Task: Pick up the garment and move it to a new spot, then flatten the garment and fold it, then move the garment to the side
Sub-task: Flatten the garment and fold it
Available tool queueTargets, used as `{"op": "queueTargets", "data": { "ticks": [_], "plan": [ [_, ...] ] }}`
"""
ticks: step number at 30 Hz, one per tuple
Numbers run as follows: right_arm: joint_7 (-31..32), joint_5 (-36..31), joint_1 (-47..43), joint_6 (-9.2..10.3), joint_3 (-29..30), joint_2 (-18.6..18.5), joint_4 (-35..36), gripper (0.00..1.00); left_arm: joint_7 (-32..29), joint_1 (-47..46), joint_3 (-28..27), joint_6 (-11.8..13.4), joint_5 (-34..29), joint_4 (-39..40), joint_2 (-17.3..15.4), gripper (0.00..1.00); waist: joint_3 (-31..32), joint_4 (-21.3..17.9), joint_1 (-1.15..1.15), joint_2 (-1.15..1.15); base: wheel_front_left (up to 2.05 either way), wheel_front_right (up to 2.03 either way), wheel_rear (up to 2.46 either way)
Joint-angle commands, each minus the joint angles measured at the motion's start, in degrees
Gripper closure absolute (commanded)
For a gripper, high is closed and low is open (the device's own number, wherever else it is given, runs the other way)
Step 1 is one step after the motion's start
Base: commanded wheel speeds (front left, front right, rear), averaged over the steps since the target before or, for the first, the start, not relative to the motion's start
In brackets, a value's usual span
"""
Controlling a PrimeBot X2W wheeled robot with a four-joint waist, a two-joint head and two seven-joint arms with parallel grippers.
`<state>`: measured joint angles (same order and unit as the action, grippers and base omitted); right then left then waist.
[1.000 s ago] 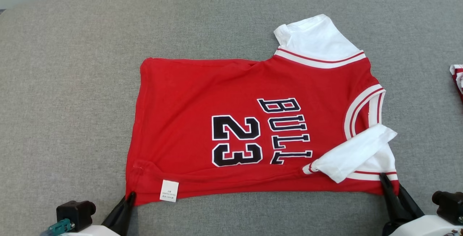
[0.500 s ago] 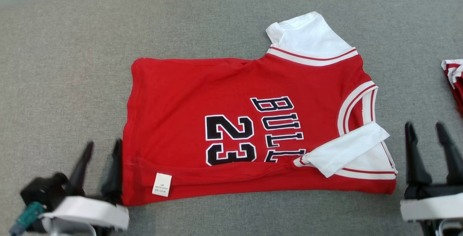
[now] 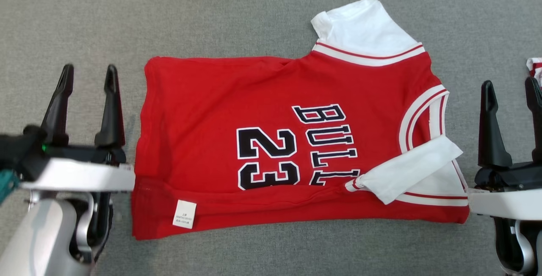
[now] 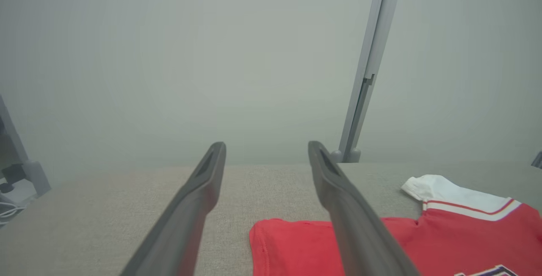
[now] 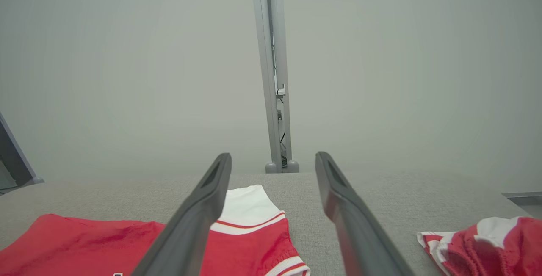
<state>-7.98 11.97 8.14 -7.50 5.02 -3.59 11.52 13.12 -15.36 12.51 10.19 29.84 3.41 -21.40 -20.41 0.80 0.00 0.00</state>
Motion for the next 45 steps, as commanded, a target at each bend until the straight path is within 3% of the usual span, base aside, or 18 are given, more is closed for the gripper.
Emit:
{"op": "queueTargets", "data": {
  "ticks": [1,4,5,8,12,20,22,28,34,45],
  "plan": [
    [0.01,0.09,0.94,0.02,-0.17,-0.06,-0.3,0.0,-1.01,-2.48,0.3,-0.89,0.51,-1.37,-0.46,0.0,-1.03,-0.16,0.0,0.0,0.0,0.0,0.0],
    [-0.14,0.69,2.11,0.02,-1.17,0.1,-0.99,0.0,-5.55,-7.47,1.42,-3.68,3.01,-6.64,-0.64,0.0,-2.6,-0.71,0.0,0.0,0.0,0.0,0.0],
    [-0.32,0.98,3.0,0.02,-2.23,0.17,-1.82,0.0,-9.95,-10.56,2.15,-5.72,4.9,-12.05,-1.27,0.0,-3.63,-1.59,0.0,0.0,0.0,0.0,0.0],
    [-0.91,1.58,4.37,0.02,-3.82,0.23,-3.54,0.0,-15.66,-15.26,2.99,-8.99,7.93,-19.94,-1.66,0.0,-5.1,-3.05,0.0,0.0,0.0,0.0,0.0],
    [-1.96,2.7,5.62,0.02,-5.23,0.42,-6.1,0.0,-20.81,-20.08,3.26,-12.84,11.36,-29.05,-2.03,0.0,-6.5,-4.67,0.0,0.0,0.0,0.0,0.0],
    [-3.82,4.46,7.26,0.02,-6.0,0.53,-10.03,0.0,-25.17,-25.55,4.5,-15.9,13.94,-40.57,-2.22,0.0,-7.76,-6.36,0.0,0.0,0.0,0.0,0.0],
    [-3.84,5.13,8.11,0.02,-5.83,0.54,-10.79,0.0,-26.1,-26.09,5.17,-16.54,14.73,-42.09,-1.83,1.0,-7.85,-6.47,0.0,0.0,0.0,0.0,0.0],
    [-2.28,6.99,16.3,0.01,-3.7,-2.84,-14.6,0.0,-25.34,-27.97,7.33,-17.34,14.41,-42.26,-1.76,1.0,-8.25,-5.39,0.0,0.0,0.0,0.0,0.0],
    [1.87,8.92,30.69,0.01,-3.73,-9.43,-27.52,0.0,-24.05,-32.07,10.61,-17.71,13.83,-41.25,1.1,1.0,-10.2,-0.47,0.0,0.0,0.0,0.0,0.0],
    [10.75,11.78,51.69,0.01,-15.45,-15.51,-49.54,0.0,-20.87,-39.88,18.9,-17.64,15.25,-41.62,6.53,1.0,-14.79,7.63,0.0,0.0,0.0,0.0,0.0]
  ]
}}
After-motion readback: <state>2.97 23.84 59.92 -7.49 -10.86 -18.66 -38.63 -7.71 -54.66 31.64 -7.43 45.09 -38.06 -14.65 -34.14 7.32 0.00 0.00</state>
